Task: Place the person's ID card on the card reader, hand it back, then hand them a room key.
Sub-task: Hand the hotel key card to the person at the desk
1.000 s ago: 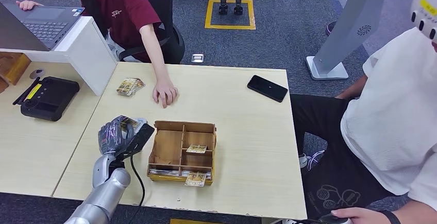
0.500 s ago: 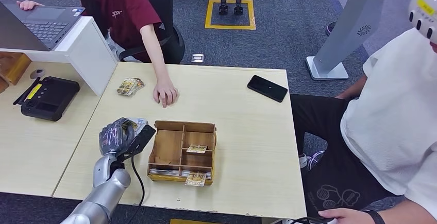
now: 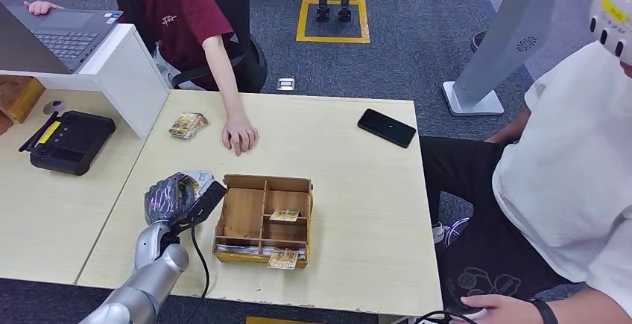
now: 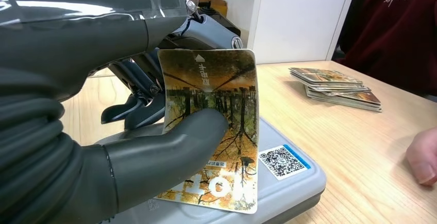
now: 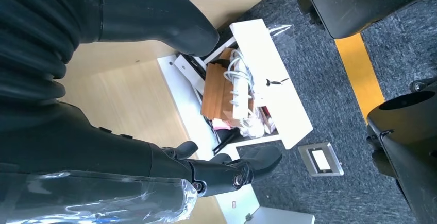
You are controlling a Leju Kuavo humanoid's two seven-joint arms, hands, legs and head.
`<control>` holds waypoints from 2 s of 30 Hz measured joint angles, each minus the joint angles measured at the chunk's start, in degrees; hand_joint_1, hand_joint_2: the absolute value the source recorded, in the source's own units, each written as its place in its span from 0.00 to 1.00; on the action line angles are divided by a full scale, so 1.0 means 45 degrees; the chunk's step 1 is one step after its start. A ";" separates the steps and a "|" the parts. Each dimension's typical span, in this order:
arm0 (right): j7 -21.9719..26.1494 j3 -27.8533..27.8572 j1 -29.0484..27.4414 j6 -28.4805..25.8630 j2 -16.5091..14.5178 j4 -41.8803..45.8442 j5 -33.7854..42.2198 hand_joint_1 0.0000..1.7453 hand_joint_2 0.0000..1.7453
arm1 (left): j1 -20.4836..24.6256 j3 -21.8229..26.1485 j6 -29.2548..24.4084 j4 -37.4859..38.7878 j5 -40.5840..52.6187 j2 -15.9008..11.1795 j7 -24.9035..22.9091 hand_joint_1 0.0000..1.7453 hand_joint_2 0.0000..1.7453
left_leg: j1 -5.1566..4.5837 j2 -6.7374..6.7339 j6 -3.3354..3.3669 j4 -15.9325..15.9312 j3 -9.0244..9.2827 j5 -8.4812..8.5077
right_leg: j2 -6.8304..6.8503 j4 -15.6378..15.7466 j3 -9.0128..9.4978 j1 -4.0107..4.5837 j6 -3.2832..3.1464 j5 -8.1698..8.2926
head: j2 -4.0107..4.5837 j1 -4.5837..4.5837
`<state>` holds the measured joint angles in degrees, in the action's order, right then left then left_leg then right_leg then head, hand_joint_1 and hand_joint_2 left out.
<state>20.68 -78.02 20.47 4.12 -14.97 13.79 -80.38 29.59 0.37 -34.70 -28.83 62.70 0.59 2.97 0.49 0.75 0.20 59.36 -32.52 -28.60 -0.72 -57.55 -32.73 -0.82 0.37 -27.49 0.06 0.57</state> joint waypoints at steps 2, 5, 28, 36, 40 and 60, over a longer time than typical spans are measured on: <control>0.0033 -0.0021 0.0017 0.0002 0.0000 0.0000 -0.0017 0.00 1.00 | 0.0027 0.0000 0.0002 0.0044 0.0017 0.0000 -0.0004 1.00 1.00 | 0.0000 0.0000 0.0000 0.0000 0.0001 0.0000 | 0.0000 0.0000 0.0001 -0.0001 0.0000 0.0000 | 0.0000 0.0000; 0.0073 -0.0056 0.0034 0.0006 -0.0002 0.0000 -0.0044 0.00 1.00 | 0.0052 0.0000 0.0027 0.0090 0.0006 0.0000 0.0027 1.00 1.00 | -0.0001 0.0000 0.0000 0.0000 0.0005 0.0000 | -0.0001 0.0000 0.0003 -0.0001 0.0000 0.0000 | 0.0000 0.0000; 0.0699 -0.0802 0.0325 0.0123 -0.0111 0.0007 -0.0515 0.00 1.00 | 0.0571 -0.0097 -0.0797 -0.3574 -0.3694 0.0826 0.3588 1.00 1.00 | -0.0003 -0.0032 0.0002 0.0007 -0.0021 0.0005 | -0.0056 -0.0004 -0.0048 -0.0007 0.0007 0.0025 | 0.0001 0.0000; 0.0946 -0.1315 0.0439 0.0295 -0.0181 -0.0011 -0.0656 0.00 1.00 | 0.1333 -0.0070 -0.0992 -0.3965 -0.3639 0.0747 0.3919 1.00 1.00 | -0.0002 -0.0035 0.0003 0.0008 -0.0026 0.0004 | -0.0065 -0.0004 -0.0054 -0.0007 0.0008 0.0027 | 0.0001 0.0005; 0.1072 -0.1517 0.0487 0.0465 -0.0200 -0.0015 -0.0713 0.00 1.00 | 0.1906 -0.0040 -0.0992 -0.3770 -0.2732 0.0636 0.3293 1.00 1.00 | -0.0002 -0.0035 0.0003 0.0008 -0.0031 0.0005 | -0.0070 -0.0004 -0.0060 -0.0007 0.0008 0.0027 | 0.0001 0.0005; 0.1066 -0.1700 0.0538 0.0680 -0.0223 -0.0021 -0.0756 0.00 1.00 | 0.2857 0.1519 -0.0959 -0.2525 -0.2351 0.0601 0.3494 0.00 1.00 | -0.0001 -0.0049 0.0003 0.0008 -0.0030 0.0007 | -0.0084 -0.0006 -0.0068 -0.0005 -0.0003 0.0036 | 0.0000 0.0005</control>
<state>25.48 -85.67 22.89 7.18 -15.98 13.70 -83.79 42.44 7.21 -39.02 -40.20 52.12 3.29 18.69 0.48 0.52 0.21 59.40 -32.66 -28.57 -1.10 -57.58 -33.03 -0.84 0.36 -27.33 0.06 0.59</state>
